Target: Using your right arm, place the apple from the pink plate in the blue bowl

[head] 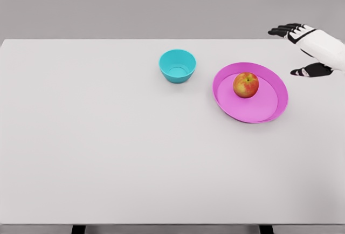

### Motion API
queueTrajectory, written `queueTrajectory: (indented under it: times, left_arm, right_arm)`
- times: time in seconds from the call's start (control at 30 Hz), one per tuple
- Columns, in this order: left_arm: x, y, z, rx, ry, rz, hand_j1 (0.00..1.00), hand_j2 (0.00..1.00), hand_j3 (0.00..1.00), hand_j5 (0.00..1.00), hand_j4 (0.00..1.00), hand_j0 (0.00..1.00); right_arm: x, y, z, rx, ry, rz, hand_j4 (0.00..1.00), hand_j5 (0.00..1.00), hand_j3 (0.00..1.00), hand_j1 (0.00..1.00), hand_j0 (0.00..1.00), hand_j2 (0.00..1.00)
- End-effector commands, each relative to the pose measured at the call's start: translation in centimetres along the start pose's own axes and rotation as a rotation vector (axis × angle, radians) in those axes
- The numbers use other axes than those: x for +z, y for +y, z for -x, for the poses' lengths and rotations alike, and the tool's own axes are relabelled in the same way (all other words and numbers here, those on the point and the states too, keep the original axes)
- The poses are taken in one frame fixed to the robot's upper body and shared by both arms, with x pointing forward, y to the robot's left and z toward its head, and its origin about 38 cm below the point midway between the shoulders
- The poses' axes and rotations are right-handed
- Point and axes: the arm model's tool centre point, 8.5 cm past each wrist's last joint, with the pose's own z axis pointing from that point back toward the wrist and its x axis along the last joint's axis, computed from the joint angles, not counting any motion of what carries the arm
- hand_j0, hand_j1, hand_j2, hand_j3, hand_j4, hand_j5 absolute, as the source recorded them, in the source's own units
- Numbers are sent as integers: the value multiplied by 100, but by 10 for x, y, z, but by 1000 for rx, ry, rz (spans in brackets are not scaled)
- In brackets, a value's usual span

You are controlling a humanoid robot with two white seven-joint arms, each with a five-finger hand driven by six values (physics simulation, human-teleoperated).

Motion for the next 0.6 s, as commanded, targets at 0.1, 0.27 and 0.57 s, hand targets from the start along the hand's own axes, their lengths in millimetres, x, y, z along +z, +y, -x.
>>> queueTrajectory:
  times: [0.1, 0.27, 0.57]
  left_arm:
    - [0, 0, 0, -1, 0, 0, 100, 100, 100, 100, 100, 100]
    - [0, 0, 0, -1, 0, 0, 100, 100, 100, 100, 100, 100]
    - [0, 0, 0, 1, 0, 0, 100, 100, 100, 100, 100, 100]
  right_arm:
    - [-1, 7, -1, -18, -5, -13, 100, 100, 100, 100, 100, 100]
    - [-2, 24, -3, -20, -11, -128, 100, 100, 100, 100, 100, 100]
    - [-30, 20, -16, 38, -74, -435, 100, 100, 100, 100, 100, 100]
